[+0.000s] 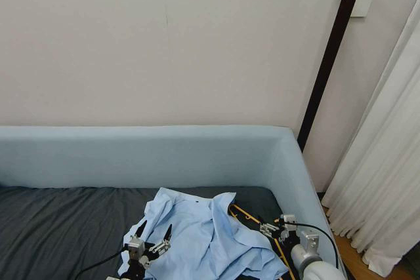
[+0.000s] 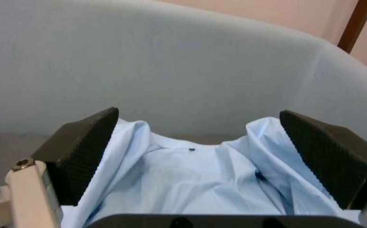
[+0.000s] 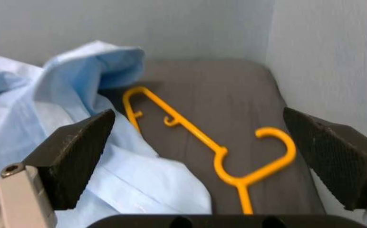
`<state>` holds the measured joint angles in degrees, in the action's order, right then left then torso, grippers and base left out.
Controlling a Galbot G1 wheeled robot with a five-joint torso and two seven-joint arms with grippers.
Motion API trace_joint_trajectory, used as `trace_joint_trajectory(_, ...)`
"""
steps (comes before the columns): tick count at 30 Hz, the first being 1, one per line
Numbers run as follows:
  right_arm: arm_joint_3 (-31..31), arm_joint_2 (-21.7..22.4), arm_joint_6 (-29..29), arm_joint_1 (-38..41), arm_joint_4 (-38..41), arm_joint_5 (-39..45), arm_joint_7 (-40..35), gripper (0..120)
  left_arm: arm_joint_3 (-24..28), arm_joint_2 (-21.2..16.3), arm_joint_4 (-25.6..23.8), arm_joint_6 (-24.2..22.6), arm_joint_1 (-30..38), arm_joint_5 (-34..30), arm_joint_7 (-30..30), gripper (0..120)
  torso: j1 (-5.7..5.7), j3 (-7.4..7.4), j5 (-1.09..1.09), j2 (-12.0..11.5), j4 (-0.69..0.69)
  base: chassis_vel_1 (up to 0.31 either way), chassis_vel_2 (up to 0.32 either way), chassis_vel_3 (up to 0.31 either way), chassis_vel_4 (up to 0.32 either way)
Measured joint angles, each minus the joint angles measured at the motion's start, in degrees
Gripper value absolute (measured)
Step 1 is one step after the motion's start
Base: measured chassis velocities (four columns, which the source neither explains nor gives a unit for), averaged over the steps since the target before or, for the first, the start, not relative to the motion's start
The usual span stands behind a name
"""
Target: Pick up the clothes from the sofa and hang them on the clothes hanger.
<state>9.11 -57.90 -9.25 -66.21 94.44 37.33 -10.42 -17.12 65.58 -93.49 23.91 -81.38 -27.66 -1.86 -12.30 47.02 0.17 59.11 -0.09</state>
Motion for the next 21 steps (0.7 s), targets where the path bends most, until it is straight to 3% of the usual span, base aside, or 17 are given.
trace_joint_trajectory(10, 1.6, -0.9, -3.5, 0.5, -5.0, 3.0, 0.8, 100, -0.1, -0.4, -1.3, 0.3, -1.6, 0.3, -0.3, 100, 0.00, 0.01, 0.00, 0.0, 0.01, 0.000, 0.000, 0.000, 0.000)
trace_joint_trajectory(21, -0.2, -4.1, -6.4, 7.4, -18.0, 1.8, 2.2, 100, 0.9, -1.8, -2.3, -0.5, -1.9, 0.9, -0.6, 100, -0.01, 0.01, -0.01, 0.0, 0.01, 0.000, 0.000, 0.000, 0.000)
